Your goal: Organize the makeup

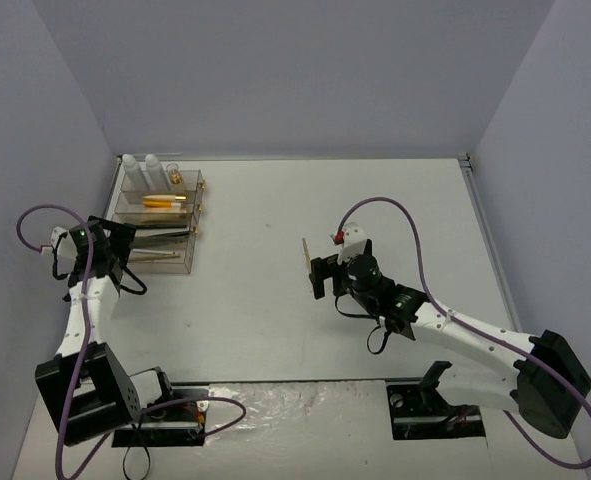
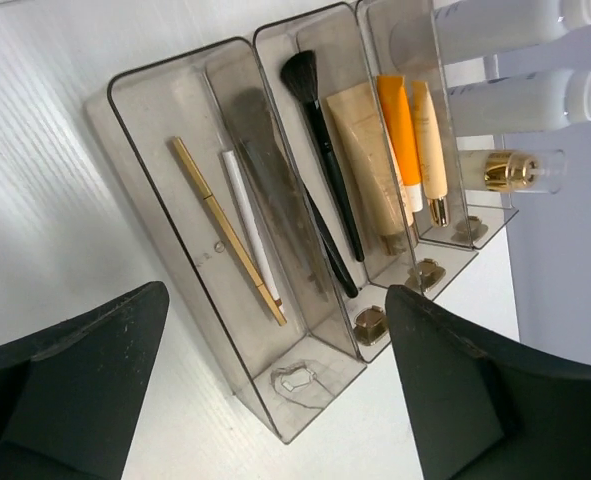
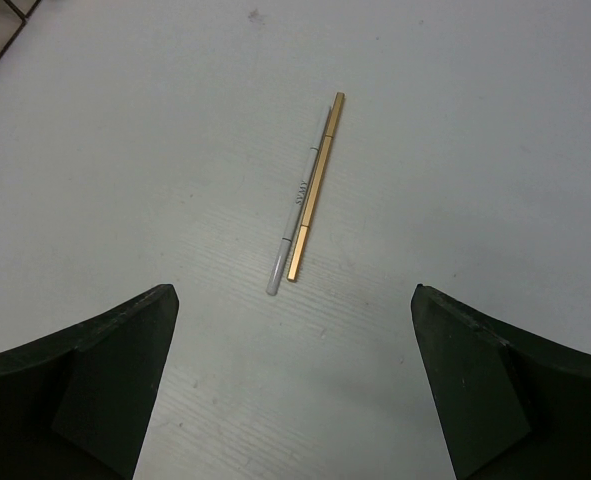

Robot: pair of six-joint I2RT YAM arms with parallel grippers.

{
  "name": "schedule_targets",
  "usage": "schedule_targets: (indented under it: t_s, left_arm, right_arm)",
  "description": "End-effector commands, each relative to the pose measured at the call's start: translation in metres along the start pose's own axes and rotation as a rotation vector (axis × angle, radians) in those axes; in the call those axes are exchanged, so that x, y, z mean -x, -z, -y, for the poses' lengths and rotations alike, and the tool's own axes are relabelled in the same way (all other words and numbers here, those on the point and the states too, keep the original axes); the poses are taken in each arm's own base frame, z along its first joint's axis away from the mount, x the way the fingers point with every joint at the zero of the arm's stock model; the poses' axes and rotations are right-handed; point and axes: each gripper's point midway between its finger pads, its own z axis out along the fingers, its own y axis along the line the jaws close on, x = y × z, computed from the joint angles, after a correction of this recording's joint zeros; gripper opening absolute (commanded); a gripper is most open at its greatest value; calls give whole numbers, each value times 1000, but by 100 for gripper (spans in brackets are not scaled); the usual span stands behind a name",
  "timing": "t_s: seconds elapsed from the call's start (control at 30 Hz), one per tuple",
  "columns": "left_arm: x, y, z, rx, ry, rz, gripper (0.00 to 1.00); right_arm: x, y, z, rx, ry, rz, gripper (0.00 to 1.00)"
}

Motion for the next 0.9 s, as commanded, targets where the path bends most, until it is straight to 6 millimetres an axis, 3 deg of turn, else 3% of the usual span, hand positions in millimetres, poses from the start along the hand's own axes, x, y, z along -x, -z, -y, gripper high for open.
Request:
schedule_targets:
  t_s: [0.0, 0.17, 0.23, 0.37, 0.57, 0.87]
  left_arm:
    - [33, 54, 53, -192, -214, 59, 95]
    - [7, 100, 77, -381, -505, -81, 97]
    - [-1, 115, 75, -408, -624, -99, 97]
    - [-41, 147, 82, -524, -860, -110, 97]
    - [-76, 162, 73, -589, -1006, -161, 97]
    - [-82, 162, 69, -592, -984, -182, 97]
  right_arm:
    - [26, -15, -3, -29, -7, 40, 99]
    - [3, -40, 0, -73, 11, -57, 88]
    - [-8, -48, 3, -94, 2, -88, 83]
    - [-29, -63, 14, -128, -22, -147, 69]
    - [-46, -76, 22, -141, -47, -187, 46]
    - [-57, -86, 18, -110, -52, -212, 39]
